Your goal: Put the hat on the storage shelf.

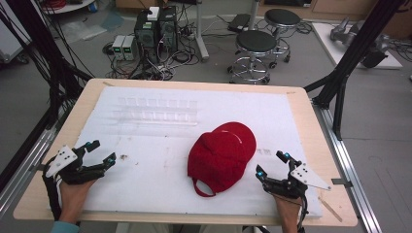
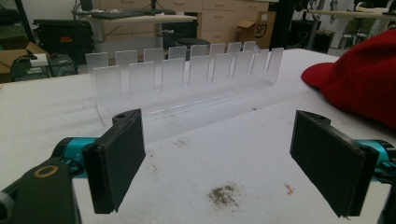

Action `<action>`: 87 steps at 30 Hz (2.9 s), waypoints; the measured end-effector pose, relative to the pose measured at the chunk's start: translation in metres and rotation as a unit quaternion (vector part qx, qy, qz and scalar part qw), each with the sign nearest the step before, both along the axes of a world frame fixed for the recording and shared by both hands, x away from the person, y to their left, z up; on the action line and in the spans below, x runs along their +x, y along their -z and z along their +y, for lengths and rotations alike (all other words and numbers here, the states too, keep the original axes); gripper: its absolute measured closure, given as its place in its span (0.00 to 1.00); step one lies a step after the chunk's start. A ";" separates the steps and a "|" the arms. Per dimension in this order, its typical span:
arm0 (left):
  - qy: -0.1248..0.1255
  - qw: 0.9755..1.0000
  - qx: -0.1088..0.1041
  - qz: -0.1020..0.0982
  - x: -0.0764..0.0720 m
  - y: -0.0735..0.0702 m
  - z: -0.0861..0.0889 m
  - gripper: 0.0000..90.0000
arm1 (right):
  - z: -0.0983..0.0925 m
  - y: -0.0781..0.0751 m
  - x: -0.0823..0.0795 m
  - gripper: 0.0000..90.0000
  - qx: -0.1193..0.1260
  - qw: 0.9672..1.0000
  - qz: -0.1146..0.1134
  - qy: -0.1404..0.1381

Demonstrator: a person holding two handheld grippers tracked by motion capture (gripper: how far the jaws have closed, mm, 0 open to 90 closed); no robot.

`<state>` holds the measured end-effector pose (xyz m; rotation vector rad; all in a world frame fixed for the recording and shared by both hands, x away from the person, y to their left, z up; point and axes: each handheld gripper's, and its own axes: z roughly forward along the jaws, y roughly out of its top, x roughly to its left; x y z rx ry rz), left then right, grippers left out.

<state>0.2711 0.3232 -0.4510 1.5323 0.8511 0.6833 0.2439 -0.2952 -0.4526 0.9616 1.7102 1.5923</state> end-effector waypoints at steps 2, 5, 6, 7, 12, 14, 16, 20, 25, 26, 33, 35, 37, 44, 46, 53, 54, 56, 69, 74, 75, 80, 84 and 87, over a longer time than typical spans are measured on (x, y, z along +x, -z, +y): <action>0.001 1.000 -0.001 0.000 0.000 0.000 0.000 0.20 | 0.000 0.000 0.000 0.09 0.001 1.000 0.004 -0.001; 0.001 1.000 -0.003 0.000 0.000 0.000 0.001 0.20 | 0.002 -0.001 0.001 0.09 -0.007 1.000 0.004 -0.003; 0.001 1.000 -0.002 0.000 0.000 0.000 0.001 0.20 | 0.002 -0.001 0.001 0.09 -0.013 1.000 0.002 -0.003; 0.001 1.000 -0.001 0.000 0.000 0.000 0.001 0.20 | 0.004 -0.001 0.001 0.09 -0.017 1.000 0.006 -0.004; 0.001 1.000 -0.001 0.002 0.000 0.000 0.001 0.20 | 0.007 -0.002 0.002 0.09 -0.036 0.999 0.014 -0.013; 0.001 1.000 -0.002 0.004 0.001 0.000 0.001 0.20 | 0.008 -0.003 0.002 0.09 -0.040 0.999 0.016 -0.014; 0.001 1.000 -0.002 0.004 0.001 0.000 0.001 0.20 | 0.008 -0.003 0.002 0.09 -0.040 0.999 0.018 -0.016; 0.002 1.000 0.003 -0.001 0.000 0.000 0.000 0.20 | 0.007 -0.002 0.002 0.09 -0.035 0.999 0.018 -0.013; 0.002 1.000 0.002 0.005 0.002 -0.001 0.000 0.19 | 0.007 -0.002 0.002 0.09 -0.029 0.999 0.020 -0.011; 0.003 1.000 0.005 0.008 0.001 -0.001 0.000 0.19 | 0.007 -0.002 0.002 0.09 -0.029 0.999 0.021 -0.011; 0.045 0.999 0.019 0.016 -0.001 -0.024 -0.014 0.18 | 0.005 -0.002 0.002 0.09 -0.019 1.000 0.020 -0.008; 0.060 0.998 0.022 0.010 -0.002 -0.034 -0.022 0.18 | 0.005 -0.002 0.002 0.09 -0.019 1.000 0.018 -0.008; 0.071 0.997 0.026 0.009 -0.002 -0.044 -0.032 0.18 | 0.004 -0.002 0.002 0.09 -0.017 1.000 0.019 -0.008; 0.111 0.993 0.036 0.014 0.003 -0.070 -0.060 0.18 | 0.003 -0.001 0.002 0.09 -0.013 1.000 0.015 -0.008; 0.124 0.991 0.044 0.022 0.005 -0.074 -0.067 0.18 | 0.003 -0.001 0.002 0.09 -0.011 1.000 0.016 -0.008; 0.180 0.981 0.045 0.051 0.009 -0.087 -0.098 0.18 | 0.002 -0.001 0.002 0.09 -0.008 1.000 0.016 -0.008; 0.187 0.980 0.048 0.053 0.010 -0.089 -0.103 0.18 | 0.002 -0.001 0.002 0.09 -0.007 1.000 0.015 -0.007; 0.205 0.976 0.050 0.058 0.011 -0.093 -0.115 0.18 | 0.002 -0.001 0.001 0.09 -0.006 1.000 0.015 -0.006; 0.252 0.961 0.070 0.094 0.015 -0.095 -0.191 0.18 | 0.001 -0.001 0.001 0.09 0.000 1.000 0.011 -0.008; 0.265 0.955 0.078 0.107 0.016 -0.094 -0.214 0.18 | 0.001 -0.001 0.001 0.09 0.001 1.000 0.013 -0.008; 0.264 0.954 0.082 0.112 0.016 -0.094 -0.218 0.18 | 0.001 -0.001 0.001 0.09 0.002 1.000 0.013 -0.008; 0.253 0.955 0.094 0.126 0.017 -0.090 -0.234 0.18 | 0.001 -0.001 0.001 0.09 0.002 1.000 0.013 -0.008; 0.248 0.952 0.104 0.142 0.017 -0.088 -0.245 0.18 | 0.001 -0.001 0.001 0.09 0.003 1.000 0.014 -0.008; 0.248 0.950 0.112 0.152 0.016 -0.085 -0.255 0.18 | 0.001 -0.001 0.001 0.09 0.002 1.000 0.014 -0.008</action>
